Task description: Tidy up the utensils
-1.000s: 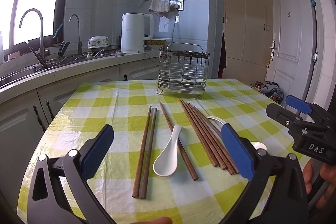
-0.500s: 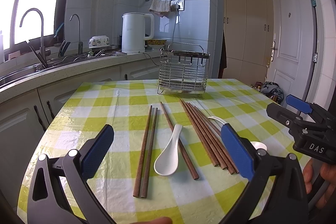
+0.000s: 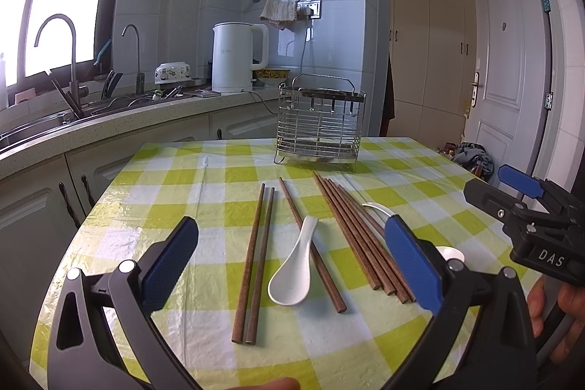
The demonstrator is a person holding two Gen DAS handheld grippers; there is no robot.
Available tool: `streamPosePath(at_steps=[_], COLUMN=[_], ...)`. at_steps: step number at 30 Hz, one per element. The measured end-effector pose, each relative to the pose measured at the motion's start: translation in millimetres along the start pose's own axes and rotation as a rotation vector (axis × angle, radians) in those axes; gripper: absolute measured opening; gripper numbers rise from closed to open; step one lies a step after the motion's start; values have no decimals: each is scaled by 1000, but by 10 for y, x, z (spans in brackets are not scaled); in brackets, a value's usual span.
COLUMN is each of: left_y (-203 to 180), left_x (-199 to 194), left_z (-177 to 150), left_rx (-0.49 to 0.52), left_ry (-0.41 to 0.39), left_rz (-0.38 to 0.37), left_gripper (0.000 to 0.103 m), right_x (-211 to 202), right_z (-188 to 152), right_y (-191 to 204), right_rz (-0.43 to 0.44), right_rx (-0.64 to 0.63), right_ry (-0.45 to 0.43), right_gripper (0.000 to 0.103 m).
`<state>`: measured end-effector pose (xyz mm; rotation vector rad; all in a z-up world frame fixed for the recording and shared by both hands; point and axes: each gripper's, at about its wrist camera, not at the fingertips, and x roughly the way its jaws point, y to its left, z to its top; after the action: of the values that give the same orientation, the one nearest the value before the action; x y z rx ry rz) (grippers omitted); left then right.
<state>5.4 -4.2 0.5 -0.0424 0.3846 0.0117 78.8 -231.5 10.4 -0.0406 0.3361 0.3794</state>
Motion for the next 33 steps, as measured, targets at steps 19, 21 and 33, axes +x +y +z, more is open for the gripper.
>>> streamPosePath(at_steps=[19,21,33], left_y=[59,42,-74], left_x=[93,152,1151], left_z=[-56,-49,119], left_rx=[-26,-7,95], left_ry=[78,109,449], left_rz=[-42,-44,-140], left_gripper=[99,99,57], right_x=[175,355,1270], right_z=[-34,-59,-105], right_y=[-97,-176,-248], right_rz=[-13,-25,122], right_rx=[22,31,76], right_ry=[111,210,532], right_gripper=[84,84,83])
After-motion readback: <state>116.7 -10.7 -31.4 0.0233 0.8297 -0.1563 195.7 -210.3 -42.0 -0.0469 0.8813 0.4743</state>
